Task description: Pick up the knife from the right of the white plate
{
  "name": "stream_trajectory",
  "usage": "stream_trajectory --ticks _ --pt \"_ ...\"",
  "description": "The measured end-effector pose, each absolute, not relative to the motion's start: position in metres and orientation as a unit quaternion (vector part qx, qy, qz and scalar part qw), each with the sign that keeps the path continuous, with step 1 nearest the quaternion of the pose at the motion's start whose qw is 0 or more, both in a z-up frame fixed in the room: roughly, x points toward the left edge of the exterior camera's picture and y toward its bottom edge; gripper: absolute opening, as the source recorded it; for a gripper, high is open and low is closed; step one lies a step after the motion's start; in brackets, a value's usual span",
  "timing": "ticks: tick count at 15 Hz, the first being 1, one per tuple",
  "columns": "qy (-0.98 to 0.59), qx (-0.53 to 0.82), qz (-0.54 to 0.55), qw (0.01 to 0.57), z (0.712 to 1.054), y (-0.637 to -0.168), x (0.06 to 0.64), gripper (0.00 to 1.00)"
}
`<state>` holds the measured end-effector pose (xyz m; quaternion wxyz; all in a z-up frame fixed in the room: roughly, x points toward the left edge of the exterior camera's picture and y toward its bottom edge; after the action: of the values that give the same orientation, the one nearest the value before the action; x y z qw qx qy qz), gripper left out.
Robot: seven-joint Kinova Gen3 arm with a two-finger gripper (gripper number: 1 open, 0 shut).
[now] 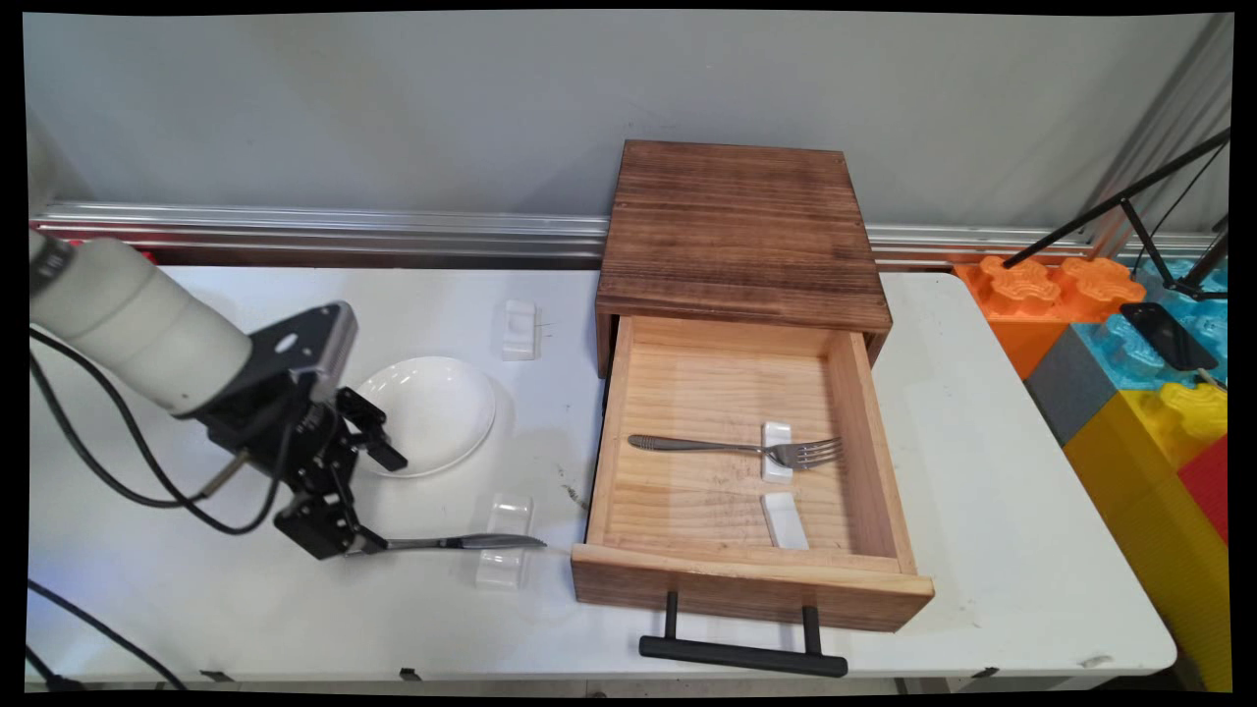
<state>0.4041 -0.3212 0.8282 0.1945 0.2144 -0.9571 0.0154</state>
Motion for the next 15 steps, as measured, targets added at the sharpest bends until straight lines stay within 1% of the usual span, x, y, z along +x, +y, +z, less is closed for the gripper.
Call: stream_trajectory --ticks 11,15 --pt "-0.964 0.193 0.023 0.18 0.791 -0.326 0.376 1.0" --pt "-0.965 0.188 0.026 0.178 0.782 -0.329 0.371 1.0"
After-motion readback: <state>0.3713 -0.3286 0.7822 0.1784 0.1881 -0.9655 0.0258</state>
